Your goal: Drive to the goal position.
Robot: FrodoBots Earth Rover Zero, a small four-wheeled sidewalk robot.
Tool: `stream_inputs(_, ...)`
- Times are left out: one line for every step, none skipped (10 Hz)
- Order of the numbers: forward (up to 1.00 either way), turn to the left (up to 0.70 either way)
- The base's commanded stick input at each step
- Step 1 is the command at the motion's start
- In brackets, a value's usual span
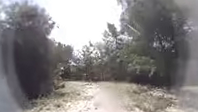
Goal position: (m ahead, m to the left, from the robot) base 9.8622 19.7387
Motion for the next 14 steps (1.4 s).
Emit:
stream_inputs(0.18, 0.00)
stream_inputs(0.45, 0.00)
stream_inputs(0.50, 0.00)
stream_inputs(0.50, 0.00)
stream_inputs(0.50, 0.00)
stream_inputs(0.50, 0.00)
stream_inputs(0.50, 0.00)
stream_inputs(0.50, 0.00)
stream_inputs(0.50, 0.00)
stream_inputs(0.50, 0.00)
stream_inputs(0.50, 0.00)
stream_inputs(0.50, 0.00)
stream_inputs(0.50, 0.00)
stream_inputs(0.50, 0.00)
